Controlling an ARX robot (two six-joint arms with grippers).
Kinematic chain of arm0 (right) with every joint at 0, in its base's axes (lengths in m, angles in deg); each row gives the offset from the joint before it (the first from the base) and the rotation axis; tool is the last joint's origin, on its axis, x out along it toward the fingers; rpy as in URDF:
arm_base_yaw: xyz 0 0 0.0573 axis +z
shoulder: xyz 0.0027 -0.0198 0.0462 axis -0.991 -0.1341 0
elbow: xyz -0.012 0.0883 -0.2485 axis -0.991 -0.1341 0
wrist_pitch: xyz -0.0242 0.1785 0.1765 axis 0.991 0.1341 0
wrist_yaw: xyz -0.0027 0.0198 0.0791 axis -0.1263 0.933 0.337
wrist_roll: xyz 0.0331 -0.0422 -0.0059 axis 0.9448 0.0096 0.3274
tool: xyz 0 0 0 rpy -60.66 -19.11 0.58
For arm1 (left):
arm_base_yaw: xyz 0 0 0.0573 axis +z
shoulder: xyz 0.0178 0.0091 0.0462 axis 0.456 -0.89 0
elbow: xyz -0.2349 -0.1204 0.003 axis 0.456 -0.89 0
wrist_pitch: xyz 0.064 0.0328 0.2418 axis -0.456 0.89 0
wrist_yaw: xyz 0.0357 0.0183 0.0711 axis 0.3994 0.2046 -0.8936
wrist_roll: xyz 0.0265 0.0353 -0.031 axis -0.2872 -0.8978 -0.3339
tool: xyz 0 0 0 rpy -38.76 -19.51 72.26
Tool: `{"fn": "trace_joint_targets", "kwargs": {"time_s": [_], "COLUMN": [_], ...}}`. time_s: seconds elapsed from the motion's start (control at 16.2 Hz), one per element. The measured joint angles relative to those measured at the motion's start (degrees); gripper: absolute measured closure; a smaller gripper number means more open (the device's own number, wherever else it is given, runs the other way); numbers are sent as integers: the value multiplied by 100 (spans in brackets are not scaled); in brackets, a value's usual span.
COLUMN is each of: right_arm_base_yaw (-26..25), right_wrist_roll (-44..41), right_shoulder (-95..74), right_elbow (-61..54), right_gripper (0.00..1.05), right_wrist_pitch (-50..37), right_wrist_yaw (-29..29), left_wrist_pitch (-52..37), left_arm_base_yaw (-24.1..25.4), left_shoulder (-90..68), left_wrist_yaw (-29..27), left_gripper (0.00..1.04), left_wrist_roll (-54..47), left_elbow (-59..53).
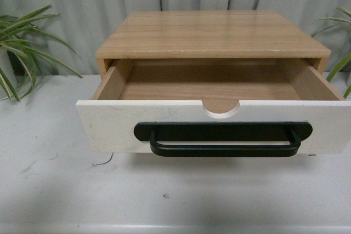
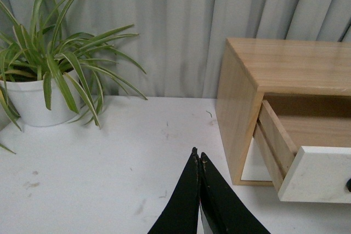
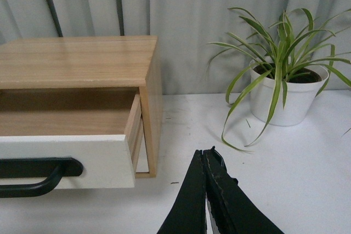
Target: Pull drawer
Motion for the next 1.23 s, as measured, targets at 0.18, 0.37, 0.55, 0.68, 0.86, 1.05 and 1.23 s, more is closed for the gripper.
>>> {"fn": "trace_joint_targets", "kwargs": {"time_s": [0.18, 0.37, 0.55, 0.68, 0.86, 1.05, 1.23], "right_arm_base_yaw": [0, 0, 0, 0, 0, 0, 0], "right_wrist_roll": [0, 0, 0, 4, 17, 17, 17], "right_shoulder": [203, 527, 1469, 1596, 1593, 1593, 1593], "right_elbow": [-146, -146, -142, -142, -142, -142, -142], "right_gripper": [103, 103, 103, 103, 103, 103, 103], "right_wrist_pitch": [-4, 295, 1429, 1456, 1403, 1405, 1405], "right_wrist_yaw": [-2, -2, 0, -4, -2, -4, -4], "left_wrist_pitch": [37, 452, 800, 984, 1928, 2170, 2146], "left_arm_base_yaw": [0, 0, 0, 0, 0, 0, 0], "left_shoulder": [219, 719, 1056, 1226, 1891, 2319, 2321], "left_wrist_yaw": [0, 2, -2, 0, 2, -4, 0], "left_gripper": [103, 103, 103, 103, 103, 103, 103], "left_wrist_roll": [0, -2, -2, -2, -2, -2, -2], "left_elbow": [-188, -188, -188, -188, -184, -184, -184]}}
